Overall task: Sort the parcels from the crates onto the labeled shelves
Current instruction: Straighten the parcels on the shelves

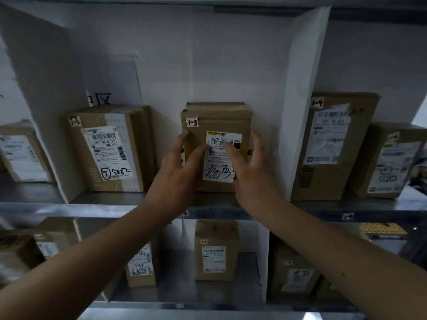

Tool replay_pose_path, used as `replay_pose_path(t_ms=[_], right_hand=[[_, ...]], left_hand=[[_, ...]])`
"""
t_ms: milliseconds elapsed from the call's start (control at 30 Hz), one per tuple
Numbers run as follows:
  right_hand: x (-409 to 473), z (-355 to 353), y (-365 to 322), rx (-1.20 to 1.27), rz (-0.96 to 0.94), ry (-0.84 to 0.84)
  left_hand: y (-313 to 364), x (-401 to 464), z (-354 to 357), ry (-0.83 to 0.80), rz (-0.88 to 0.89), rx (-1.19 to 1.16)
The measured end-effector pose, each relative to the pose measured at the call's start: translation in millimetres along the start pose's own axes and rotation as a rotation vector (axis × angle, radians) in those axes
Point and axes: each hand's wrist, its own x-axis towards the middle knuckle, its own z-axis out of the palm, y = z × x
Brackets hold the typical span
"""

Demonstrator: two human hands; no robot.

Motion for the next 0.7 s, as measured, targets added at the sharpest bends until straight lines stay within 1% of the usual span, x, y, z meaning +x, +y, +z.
replay_pose_path(t_ms=[167, 333, 500, 600, 700], right_hand=[[-5, -3, -1, 0.008, 0.001, -0.001], [-17, -11, -8, 0.068, 0.055, 0.0], [-48, -23, -21, 0.091, 0.164, -0.055], [-77, -37, -26, 0.081, 0.236, -0.022], [-109, -57, -22, 0.047, 0.353, 0.003]], left_hand=[[-3, -2, -2, -0.004, 0.019, 0.017], [-3, -6, -11, -0.019, 0.033, 0.029], [11, -23, -22, 0.001, 0.095, -0.057], [32, -37, -20, -0.043, 0.176, -0.148], [58, -45, -14, -0.068, 0.259, -0.235]])
